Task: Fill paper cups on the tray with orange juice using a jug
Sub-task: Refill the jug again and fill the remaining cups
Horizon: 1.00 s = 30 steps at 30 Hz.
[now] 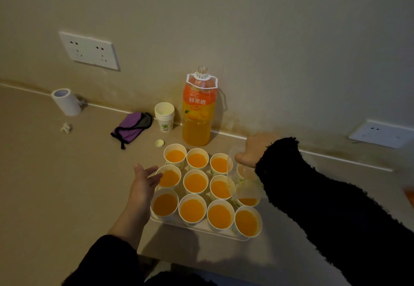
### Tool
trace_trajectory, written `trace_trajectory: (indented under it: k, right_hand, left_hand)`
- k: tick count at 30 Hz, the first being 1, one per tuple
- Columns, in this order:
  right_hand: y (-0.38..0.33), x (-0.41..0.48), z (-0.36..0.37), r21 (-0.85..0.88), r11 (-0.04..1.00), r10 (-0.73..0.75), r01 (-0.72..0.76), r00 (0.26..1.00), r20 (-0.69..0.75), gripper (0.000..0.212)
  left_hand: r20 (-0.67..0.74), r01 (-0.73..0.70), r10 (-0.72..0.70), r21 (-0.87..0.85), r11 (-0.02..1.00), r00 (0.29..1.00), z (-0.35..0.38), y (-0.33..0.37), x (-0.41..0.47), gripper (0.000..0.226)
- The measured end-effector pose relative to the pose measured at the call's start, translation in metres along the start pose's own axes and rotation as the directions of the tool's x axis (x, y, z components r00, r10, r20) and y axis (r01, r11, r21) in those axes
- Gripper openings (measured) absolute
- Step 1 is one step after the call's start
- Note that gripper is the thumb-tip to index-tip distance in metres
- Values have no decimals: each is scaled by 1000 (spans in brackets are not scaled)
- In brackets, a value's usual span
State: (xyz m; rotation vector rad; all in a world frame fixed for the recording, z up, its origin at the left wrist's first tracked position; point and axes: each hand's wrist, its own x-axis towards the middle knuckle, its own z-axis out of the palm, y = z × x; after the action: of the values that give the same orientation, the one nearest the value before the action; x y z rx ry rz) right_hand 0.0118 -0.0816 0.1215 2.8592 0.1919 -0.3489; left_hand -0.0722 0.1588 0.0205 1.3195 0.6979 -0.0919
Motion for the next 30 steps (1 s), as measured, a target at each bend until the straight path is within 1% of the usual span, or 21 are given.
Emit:
trace_trajectory:
  k: [3,15,27,30]
  right_hand:
    - [-1,-1,-3,-48,999,-19,18,1000,-25,50]
    - [-9,-6,-9,-105,994,-30,27,999,-32,47]
    - [-28,-6,-13,-206,977,-52,53,999,8,47]
    - [-31,-7,-14,-209,976,-54,56,998,18,47]
  left_hand:
    - [2,3,-3,-3,1000,1000,1,-1,3,71]
    - [18,21,-21,9,1000,1000,1,3,6,70]
    - [56,17,-17,-2,1000,998,-2,11,12,70]
    - [70,16,-16,2,1000,997,-3,11,15,70]
